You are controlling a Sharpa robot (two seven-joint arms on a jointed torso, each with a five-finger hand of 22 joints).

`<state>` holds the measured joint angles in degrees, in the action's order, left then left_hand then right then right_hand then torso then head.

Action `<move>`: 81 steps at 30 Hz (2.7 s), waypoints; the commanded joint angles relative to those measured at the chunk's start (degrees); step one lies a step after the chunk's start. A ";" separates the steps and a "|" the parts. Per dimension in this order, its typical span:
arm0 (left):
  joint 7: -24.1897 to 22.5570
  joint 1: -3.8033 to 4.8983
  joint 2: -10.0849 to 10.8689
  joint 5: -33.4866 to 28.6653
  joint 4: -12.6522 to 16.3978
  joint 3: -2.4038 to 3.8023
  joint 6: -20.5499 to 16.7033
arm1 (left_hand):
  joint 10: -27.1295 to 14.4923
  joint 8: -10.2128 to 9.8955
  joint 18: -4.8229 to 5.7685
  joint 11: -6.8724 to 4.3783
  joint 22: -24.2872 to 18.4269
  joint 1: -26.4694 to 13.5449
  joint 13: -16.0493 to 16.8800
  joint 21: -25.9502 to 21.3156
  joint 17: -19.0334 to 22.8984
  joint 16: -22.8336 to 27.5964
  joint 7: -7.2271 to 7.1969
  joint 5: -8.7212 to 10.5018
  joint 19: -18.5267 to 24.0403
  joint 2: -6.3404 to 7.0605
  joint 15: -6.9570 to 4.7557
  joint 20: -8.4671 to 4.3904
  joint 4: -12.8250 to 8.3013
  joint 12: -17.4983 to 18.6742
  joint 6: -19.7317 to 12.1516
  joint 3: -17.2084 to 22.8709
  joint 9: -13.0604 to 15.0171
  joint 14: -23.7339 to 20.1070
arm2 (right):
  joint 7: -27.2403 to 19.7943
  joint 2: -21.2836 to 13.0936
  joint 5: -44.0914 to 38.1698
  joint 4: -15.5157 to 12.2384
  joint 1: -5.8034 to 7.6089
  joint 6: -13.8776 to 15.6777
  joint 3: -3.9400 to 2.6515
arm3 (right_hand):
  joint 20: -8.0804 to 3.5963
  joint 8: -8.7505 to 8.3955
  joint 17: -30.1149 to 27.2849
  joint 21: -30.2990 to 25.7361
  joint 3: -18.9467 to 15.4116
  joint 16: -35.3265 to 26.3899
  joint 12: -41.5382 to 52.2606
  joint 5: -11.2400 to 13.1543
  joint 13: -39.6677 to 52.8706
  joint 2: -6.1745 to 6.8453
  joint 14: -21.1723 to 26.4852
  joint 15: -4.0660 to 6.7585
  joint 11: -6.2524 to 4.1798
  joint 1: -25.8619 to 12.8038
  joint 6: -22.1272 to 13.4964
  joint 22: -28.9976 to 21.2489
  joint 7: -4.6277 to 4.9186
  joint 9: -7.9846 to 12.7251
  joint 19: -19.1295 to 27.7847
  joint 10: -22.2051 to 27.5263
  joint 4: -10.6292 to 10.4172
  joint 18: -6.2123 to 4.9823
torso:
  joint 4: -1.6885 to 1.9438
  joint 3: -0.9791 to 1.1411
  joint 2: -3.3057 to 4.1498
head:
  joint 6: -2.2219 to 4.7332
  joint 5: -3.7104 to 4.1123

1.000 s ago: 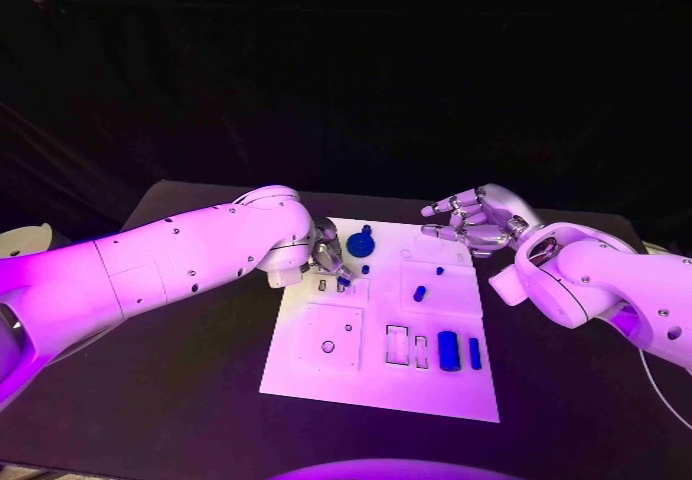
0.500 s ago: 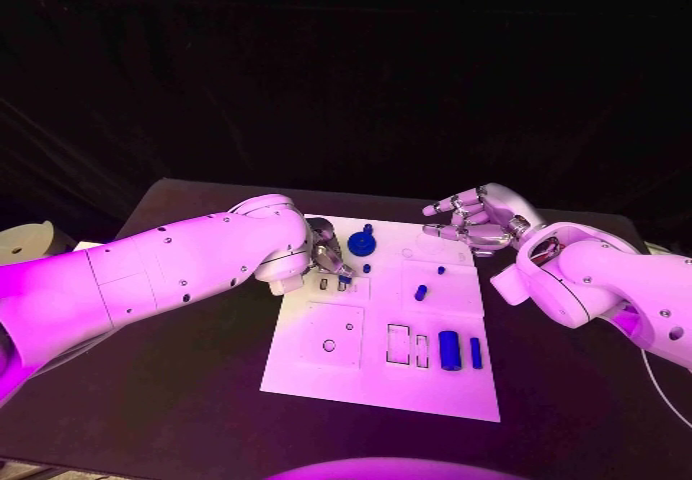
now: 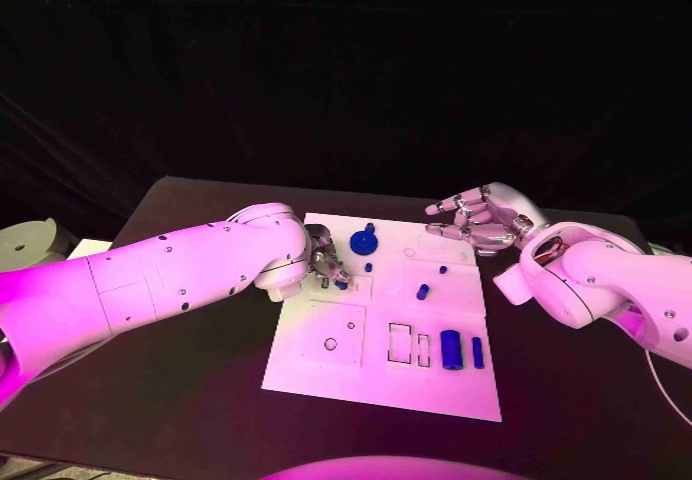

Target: Assemble the parts on the task board

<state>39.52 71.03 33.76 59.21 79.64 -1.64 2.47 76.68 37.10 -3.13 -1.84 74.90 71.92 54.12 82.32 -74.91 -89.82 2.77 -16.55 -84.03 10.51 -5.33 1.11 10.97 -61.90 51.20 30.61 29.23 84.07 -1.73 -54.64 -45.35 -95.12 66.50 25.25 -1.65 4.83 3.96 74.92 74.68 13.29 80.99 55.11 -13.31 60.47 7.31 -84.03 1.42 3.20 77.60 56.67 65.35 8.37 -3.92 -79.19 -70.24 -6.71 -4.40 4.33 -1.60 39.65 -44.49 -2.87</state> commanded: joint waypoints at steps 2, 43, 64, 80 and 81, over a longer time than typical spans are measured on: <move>1.16 -0.11 0.38 0.97 0.44 0.00 0.53 | 0.48 0.46 0.75 0.01 6.76 -0.01 -0.26 0.24 -15.09 -0.18 -0.17 -0.28 -1.99 -0.51 0.20 0.05 -8.18 -0.11 0.61 8.74 5.12 5.93 | -0.25 -0.01 -0.79 -0.08 -0.05 -0.62 0.00 | -0.19 -0.09 3.15 -0.22 -0.25 -0.35 -0.31 -0.33 -0.05 -0.16 -2.95 -0.19 0.04 -0.51 -0.18 -0.08 0.06 0.02 0.05 0.37 -0.04 -0.78 | -0.11 0.01 0.07 | 0.09 -0.13; 2.73 -0.14 -2.17 0.91 -2.66 -0.03 8.27 | 2.48 1.95 1.21 -0.98 8.55 -3.85 2.08 1.76 -15.09 -0.18 -1.53 0.06 -2.87 -0.81 -0.53 -0.59 -7.53 -2.29 2.65 7.97 6.12 5.93 | 0.11 -0.22 -1.64 -0.74 -0.04 -0.51 0.00 | -0.19 -0.09 3.14 -0.28 -0.28 -0.38 -0.33 -0.39 -0.11 -0.14 -2.96 -0.19 0.04 -0.51 -0.20 -0.13 0.06 0.02 0.04 0.37 -0.01 -0.79 | -0.07 0.06 0.05 | -0.11 -0.02; 2.90 -0.12 -3.02 1.74 -4.06 -0.02 9.70 | 3.50 1.59 1.56 -1.71 9.86 -12.51 4.57 2.81 -15.09 -0.18 -2.48 0.26 -3.43 -0.42 -1.14 -1.17 -2.11 -4.00 5.22 -0.68 5.48 5.93 | 0.05 -0.42 -1.39 -1.00 -0.03 -0.46 0.00 | -0.19 -0.08 3.04 -0.39 -0.37 -0.48 -0.49 -0.53 -0.33 -0.08 -2.94 -0.19 0.04 -0.56 -0.25 -0.26 0.07 0.01 0.06 0.46 -0.01 -0.81 | 0.01 0.00 0.04 | -0.19 0.11; 2.95 -0.12 -2.98 1.75 -4.56 -0.01 9.82 | 3.83 1.04 1.74 -1.79 10.56 -13.55 5.61 3.37 -15.09 -0.18 -2.59 0.27 -3.73 -0.96 -1.28 -1.32 0.22 -4.59 6.15 -6.78 4.93 5.93 | 0.14 -0.55 -1.28 -1.05 -0.03 -0.50 0.00 | -0.19 -0.08 3.01 -0.44 -0.49 -0.52 -0.61 -0.52 -0.49 -0.02 -2.94 -0.20 0.06 -0.69 -0.30 -0.31 0.08 0.02 0.05 0.52 -0.06 -0.81 | 0.02 -0.03 0.06 | -0.21 0.22; 2.94 -0.12 -2.96 1.75 -4.54 -0.01 9.73 | 3.85 1.02 1.76 -1.79 10.63 -13.64 5.66 3.43 -15.09 -0.18 -2.59 0.28 -3.76 -0.97 -1.28 -1.32 0.40 -4.61 6.22 -7.19 4.90 5.93 | 0.14 -0.56 -1.28 -1.06 -0.03 -0.49 0.00 | -0.19 -0.08 3.01 -0.44 -0.49 -0.52 -0.61 -0.52 -0.49 -0.02 -2.94 -0.20 0.06 -0.69 -0.30 -0.31 0.08 0.02 0.05 0.52 -0.06 -0.81 | 0.02 -0.03 0.07 | -0.21 0.23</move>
<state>39.73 71.29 30.88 61.34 75.00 -1.39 10.22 80.25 38.47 -2.25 -3.79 74.93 58.69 59.70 85.42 -74.92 -89.82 0.11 -16.58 -84.03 9.55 -6.15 0.28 11.41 -66.35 56.96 23.77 34.20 84.05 -1.51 -55.21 -46.32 -96.08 66.50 25.26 -1.64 4.83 3.96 74.93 74.44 13.13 80.77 54.89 -13.53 60.03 7.31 -84.03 1.42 3.08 77.60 56.66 65.14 8.36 -3.92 -79.19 -70.12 -6.87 -4.41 4.32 -1.63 39.71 -44.66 -2.66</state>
